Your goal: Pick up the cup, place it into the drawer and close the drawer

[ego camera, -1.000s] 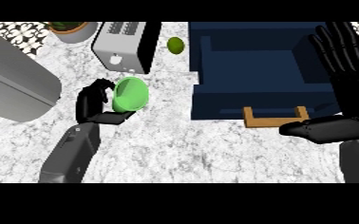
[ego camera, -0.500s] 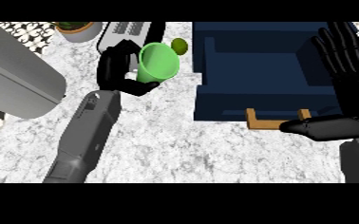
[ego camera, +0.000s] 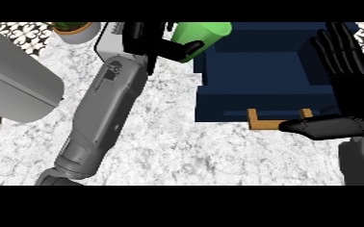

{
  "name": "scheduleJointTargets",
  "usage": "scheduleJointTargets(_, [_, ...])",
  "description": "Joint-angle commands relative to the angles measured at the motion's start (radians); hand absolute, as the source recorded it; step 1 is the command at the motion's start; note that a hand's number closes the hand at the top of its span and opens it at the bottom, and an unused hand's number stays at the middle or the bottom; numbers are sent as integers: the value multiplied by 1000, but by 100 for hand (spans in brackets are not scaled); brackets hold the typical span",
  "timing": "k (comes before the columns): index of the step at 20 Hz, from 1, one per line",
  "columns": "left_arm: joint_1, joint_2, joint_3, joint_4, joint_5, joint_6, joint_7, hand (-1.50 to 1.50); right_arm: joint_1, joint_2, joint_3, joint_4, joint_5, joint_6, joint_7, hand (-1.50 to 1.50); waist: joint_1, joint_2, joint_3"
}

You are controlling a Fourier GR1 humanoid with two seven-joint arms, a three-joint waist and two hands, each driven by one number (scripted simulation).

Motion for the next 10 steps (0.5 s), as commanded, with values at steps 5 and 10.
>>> scheduleJointTargets(5, [-232,-6,-158,141,75,227,200,150,-22,-3,5,-29,-9,-4,45,-150,-32,6,0])
scheduleJointTargets(10, [-376,-6,-141,363,97,239,235,150,-35,-29,-29,23,-51,45,-13,-150,-55,17,1])
